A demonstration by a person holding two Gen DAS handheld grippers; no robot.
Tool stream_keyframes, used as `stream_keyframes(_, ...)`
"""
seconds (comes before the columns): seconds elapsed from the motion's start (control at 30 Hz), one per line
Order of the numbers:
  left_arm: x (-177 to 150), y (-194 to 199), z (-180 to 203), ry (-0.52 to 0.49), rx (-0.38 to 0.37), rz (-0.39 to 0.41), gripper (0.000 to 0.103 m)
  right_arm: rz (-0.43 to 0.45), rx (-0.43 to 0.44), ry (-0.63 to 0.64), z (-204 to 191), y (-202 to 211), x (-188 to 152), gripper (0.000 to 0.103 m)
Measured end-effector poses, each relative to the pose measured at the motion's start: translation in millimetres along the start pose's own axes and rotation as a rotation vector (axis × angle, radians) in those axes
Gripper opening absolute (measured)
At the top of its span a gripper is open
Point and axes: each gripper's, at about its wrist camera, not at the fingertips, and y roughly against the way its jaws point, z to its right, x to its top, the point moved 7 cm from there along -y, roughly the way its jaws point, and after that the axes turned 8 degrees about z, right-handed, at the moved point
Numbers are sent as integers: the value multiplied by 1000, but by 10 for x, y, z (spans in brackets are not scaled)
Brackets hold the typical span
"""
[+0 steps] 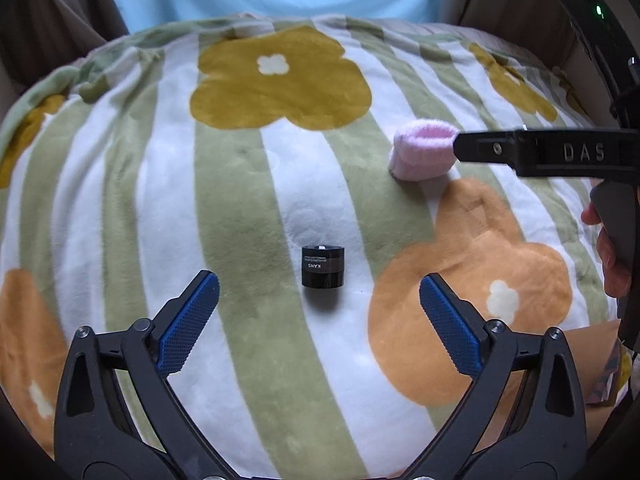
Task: Organize objects
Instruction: 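Grasp the black cylinder with the left tool while the right tool grasps the pink wristband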
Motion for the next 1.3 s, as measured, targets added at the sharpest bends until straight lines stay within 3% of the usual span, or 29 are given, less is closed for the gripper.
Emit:
stream_keyframes(0.17,-134,-384,-67,43,-32,-59,94,-18,-27,-14,-37,-333,31,102)
stream_keyframes(0.33,-212,-622,-77,52,-51,-83,80,-38,-71,-26,7,-558,29,102)
stream_keyframes(0.57,-217,-783,-54,46,-60,-77,72,-35,-95,-57,58,-709,21,102)
stream_keyframes(0.63,-204,-803,-47,46,-68,-68,65,-31,-101,-60,55,-734,26,102)
stream_keyframes(0.83,-170,-857,-36,42,-80,-77,39,-23,-87,-75,45,-771,63,83)
stream_keyframes(0.93,-148,-852,-45,48,-92,-76,32,-17,-66,-81,27,-769,74,72)
stream_keyframes(1.3,-155,-792,-66,65,-100,-80,32,2,-63,-69,-4,-716,113,58)
